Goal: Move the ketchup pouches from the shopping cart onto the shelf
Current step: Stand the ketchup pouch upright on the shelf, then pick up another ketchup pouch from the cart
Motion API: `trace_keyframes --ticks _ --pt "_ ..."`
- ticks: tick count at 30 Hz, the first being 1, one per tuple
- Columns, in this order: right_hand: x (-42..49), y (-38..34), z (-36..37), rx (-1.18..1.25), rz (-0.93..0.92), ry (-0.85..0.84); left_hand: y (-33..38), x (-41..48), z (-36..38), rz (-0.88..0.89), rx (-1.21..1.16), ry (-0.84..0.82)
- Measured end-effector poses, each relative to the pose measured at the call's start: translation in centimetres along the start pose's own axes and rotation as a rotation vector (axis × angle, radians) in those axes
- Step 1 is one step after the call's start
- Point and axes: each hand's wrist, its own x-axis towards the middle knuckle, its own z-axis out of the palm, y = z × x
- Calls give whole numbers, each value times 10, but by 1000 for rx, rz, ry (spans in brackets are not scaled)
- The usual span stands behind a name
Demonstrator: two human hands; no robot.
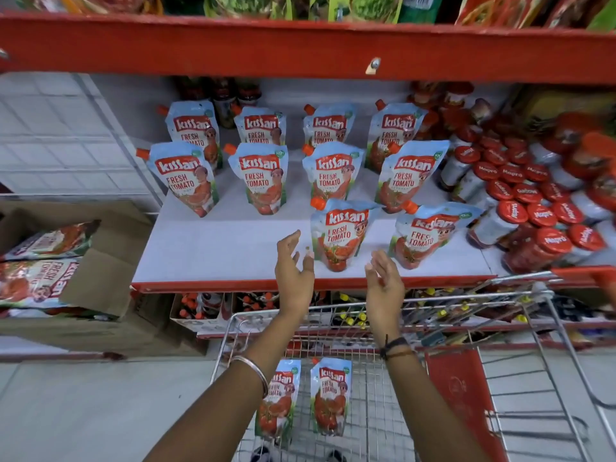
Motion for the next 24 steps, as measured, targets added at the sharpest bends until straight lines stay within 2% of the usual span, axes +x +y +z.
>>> trace_keyframes --ticks 3,6,8,12,15,16,17,20,24 --pt "-36 38 -16 8 38 3 -21 -33 -11 76 32 0" --pt "-58 88 -31 42 191 16 -57 -68 -16 58 88 -76" --pt "-64 130 -44 118 358 35 -90 -91 -16 -42 156 -151" --pt "-75 208 -64 50 565 88 -162 -123 -9 -381 316 -366" --pt "-85 239 -54 -183 775 -125 -208 -134 -5 -562 382 -427" --pt "-86 248 -48 -240 876 -142 -218 -135 -6 -624 394 -429" --pt "-88 262 -45 -333 909 -171 -229 -137 -8 -697 409 -439" --pt "-85 299 -47 -328 1006 -235 -262 -139 -9 -877 437 -462" --pt "-81 372 -52 -390 1051 -295 -292 -141 5 -939 544 -546"
